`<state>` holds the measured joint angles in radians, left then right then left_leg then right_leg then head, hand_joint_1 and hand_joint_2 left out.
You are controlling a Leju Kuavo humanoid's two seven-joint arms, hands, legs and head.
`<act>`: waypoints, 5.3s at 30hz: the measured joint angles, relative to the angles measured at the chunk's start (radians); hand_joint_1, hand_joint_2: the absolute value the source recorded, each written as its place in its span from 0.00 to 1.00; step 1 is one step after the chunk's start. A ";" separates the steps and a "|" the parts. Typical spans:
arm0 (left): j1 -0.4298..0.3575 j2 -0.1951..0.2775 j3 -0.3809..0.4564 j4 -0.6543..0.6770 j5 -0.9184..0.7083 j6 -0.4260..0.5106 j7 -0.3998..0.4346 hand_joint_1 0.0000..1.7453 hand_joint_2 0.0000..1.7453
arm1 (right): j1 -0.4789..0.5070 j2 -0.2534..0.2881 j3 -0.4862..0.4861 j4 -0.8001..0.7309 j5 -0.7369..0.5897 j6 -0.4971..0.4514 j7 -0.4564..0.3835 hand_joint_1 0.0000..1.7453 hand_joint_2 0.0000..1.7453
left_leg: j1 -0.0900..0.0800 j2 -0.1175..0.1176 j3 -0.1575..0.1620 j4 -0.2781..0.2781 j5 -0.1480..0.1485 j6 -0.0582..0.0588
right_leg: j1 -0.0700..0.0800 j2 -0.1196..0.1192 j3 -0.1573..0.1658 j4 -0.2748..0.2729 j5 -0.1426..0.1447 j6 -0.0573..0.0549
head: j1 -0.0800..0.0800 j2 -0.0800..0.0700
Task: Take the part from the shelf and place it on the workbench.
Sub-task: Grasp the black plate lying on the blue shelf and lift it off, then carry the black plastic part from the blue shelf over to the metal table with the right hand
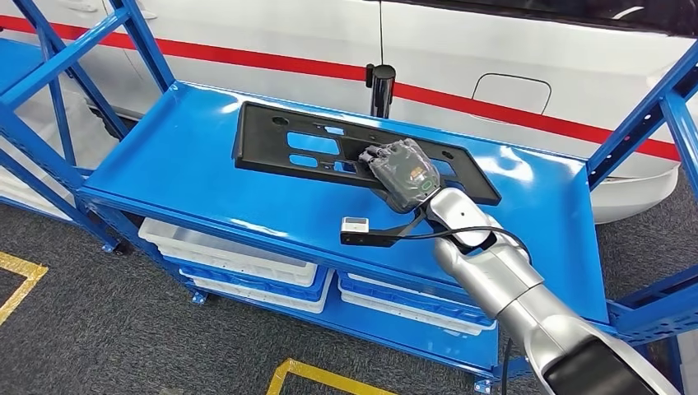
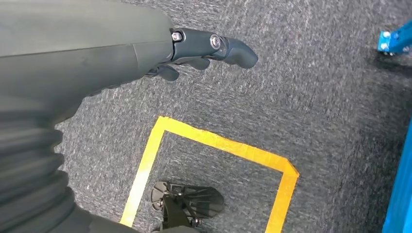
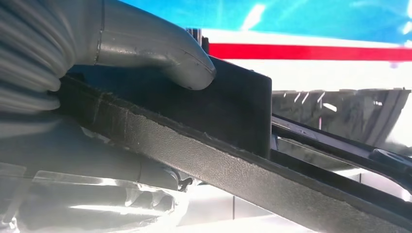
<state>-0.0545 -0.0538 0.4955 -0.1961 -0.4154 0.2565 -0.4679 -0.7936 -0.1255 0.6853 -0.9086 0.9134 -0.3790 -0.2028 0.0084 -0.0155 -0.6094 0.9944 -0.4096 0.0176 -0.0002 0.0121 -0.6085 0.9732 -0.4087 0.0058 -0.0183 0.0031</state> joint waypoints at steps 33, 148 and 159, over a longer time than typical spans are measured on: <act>0.003 -0.008 -0.002 0.000 -0.057 -0.051 0.055 0.00 1.00 | 0.017 -0.007 -0.039 -0.039 0.038 0.045 0.013 1.00 1.00 | 0.019 0.012 -0.107 0.279 -0.154 -0.037 | -0.020 -0.007 0.004 0.019 -0.008 -0.008 | 0.004 0.000; -0.032 -0.015 0.004 -0.004 -0.087 -0.086 0.086 0.00 1.00 | 0.056 0.022 -0.092 -0.098 0.070 0.036 -0.052 1.00 1.00 | -0.002 0.015 -0.150 0.031 0.133 0.013 | 0.021 -0.016 0.167 0.010 -0.162 0.000 | 0.010 0.000; -0.028 -0.008 0.016 -0.004 -0.104 -0.096 0.086 0.00 1.00 | 0.077 0.039 -0.095 -0.121 0.150 0.083 -0.040 1.00 1.00 | 0.041 0.013 -0.136 0.310 0.020 -0.061 | -0.023 -0.023 0.032 -0.001 -0.021 -0.009 | 0.008 0.000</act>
<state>-0.0827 -0.0613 0.5114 -0.1996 -0.5198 0.1610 -0.3820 -0.7166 -0.0863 0.5904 -1.0296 1.0632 -0.2960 -0.2432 0.0489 -0.0021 -0.7455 1.3044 -0.3891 -0.0434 -0.0229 -0.0111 -0.5763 0.9717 -0.4292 -0.0030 -0.0100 0.0031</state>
